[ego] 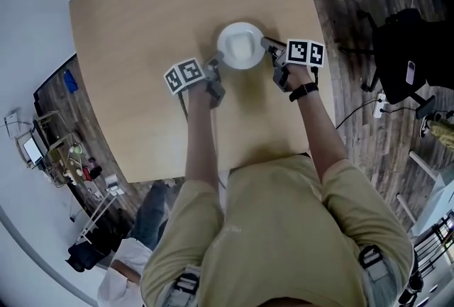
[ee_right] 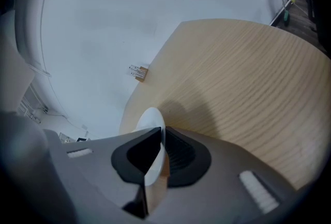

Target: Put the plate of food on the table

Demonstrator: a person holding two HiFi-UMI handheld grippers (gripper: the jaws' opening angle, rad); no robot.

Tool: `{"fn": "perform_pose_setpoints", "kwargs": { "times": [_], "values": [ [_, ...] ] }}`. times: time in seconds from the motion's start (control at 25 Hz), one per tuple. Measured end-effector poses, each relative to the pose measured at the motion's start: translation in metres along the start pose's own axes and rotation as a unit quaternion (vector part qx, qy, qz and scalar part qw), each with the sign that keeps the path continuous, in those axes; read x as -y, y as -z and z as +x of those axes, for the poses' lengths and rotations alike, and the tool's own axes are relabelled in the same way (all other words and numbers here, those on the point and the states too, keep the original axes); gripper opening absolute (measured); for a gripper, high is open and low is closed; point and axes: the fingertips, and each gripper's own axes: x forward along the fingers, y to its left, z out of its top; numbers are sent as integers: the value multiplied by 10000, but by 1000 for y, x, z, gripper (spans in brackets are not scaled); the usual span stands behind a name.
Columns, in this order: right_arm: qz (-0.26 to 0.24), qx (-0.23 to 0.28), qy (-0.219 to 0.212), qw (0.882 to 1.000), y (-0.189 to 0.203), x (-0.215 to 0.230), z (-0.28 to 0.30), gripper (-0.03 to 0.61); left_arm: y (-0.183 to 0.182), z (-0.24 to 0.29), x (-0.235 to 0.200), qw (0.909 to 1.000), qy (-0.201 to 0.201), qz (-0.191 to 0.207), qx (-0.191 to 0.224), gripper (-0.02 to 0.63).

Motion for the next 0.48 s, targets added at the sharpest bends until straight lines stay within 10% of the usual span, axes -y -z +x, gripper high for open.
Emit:
{"fn": "perform_pose_setpoints", "kwargs": {
  "times": [0.48],
  "values": [
    [-155, -90, 530, 9984, -14, 13, 17, 37, -14, 20, -7, 9991, -408, 89, 17, 28]
  ]
}}
